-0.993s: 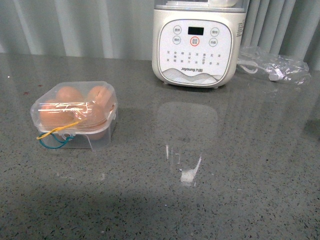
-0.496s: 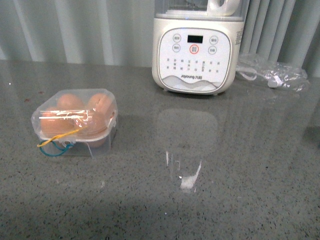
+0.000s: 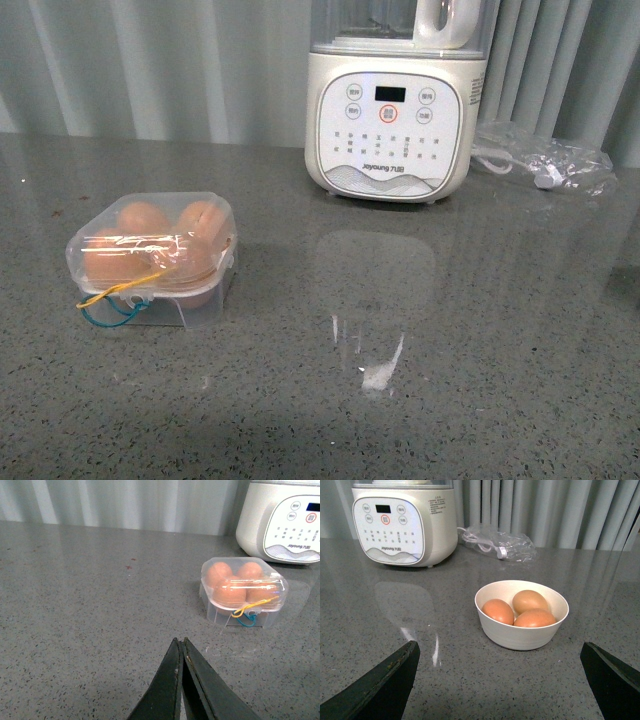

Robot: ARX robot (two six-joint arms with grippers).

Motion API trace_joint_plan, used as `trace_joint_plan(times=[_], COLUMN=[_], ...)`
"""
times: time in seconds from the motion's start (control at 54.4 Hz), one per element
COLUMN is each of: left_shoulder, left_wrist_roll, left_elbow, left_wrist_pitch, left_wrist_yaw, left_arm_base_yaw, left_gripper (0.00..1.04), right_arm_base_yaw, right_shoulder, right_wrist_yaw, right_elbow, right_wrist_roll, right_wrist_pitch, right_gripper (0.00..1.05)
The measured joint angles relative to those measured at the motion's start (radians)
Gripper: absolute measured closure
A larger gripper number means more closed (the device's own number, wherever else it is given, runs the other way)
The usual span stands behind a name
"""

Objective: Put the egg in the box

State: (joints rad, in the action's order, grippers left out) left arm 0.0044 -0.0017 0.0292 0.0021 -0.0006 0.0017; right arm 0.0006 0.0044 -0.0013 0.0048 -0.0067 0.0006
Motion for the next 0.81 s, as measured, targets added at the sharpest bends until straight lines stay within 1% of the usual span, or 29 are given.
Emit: trace_joint_plan(times=[0.404, 0.423, 0.478, 0.57, 0.625, 0.644, 0.68, 0.735, 0.809], left_shoulder=[-0.001, -0.001, -0.001, -0.001, -0.001, -0.001, -0.001, -0.001, -0.001], left_wrist_roll=[0.0, -0.001, 0.0, 0.0, 0.0, 0.0, 0.0, 0.0, 0.0], left_elbow=[0.0, 0.0, 0.0, 0.0, 0.0, 0.0, 0.0, 0.0, 0.0], left_wrist_pitch=[-0.002, -0.002, -0.002, -0.002, -0.002, -0.002, -0.002, -0.002, -0.002], left_wrist_yaw=[0.0, 0.0, 0.0, 0.0, 0.0, 0.0, 0.0, 0.0, 0.0], left_arm_base_yaw=[0.0, 0.0, 0.0, 0.0, 0.0, 0.0, 0.0, 0.0, 0.0], left_gripper=[1.01, 1.0, 0.89, 0.77, 0.66, 0.64, 0.57, 0.5, 0.37], right_arm_base_yaw=[0.0, 0.0, 0.0, 0.0, 0.0, 0.0, 0.0, 0.0, 0.0], right_shoulder=[0.0, 0.0, 0.0, 0.0, 0.0, 0.0, 0.0, 0.0, 0.0], right_wrist_yaw=[0.0, 0.0, 0.0, 0.0, 0.0, 0.0, 0.0, 0.0, 0.0], right_elbow=[0.0, 0.0, 0.0, 0.0, 0.0, 0.0, 0.0, 0.0, 0.0], right_wrist_roll=[0.0, 0.0, 0.0, 0.0, 0.0, 0.0, 0.0, 0.0, 0.0], right_wrist_pitch=[0.0, 0.0, 0.0, 0.0, 0.0, 0.0, 0.0, 0.0, 0.0], right_gripper=[0.07, 0.07, 0.07, 0.07, 0.07, 0.07, 0.07, 0.07, 0.07])
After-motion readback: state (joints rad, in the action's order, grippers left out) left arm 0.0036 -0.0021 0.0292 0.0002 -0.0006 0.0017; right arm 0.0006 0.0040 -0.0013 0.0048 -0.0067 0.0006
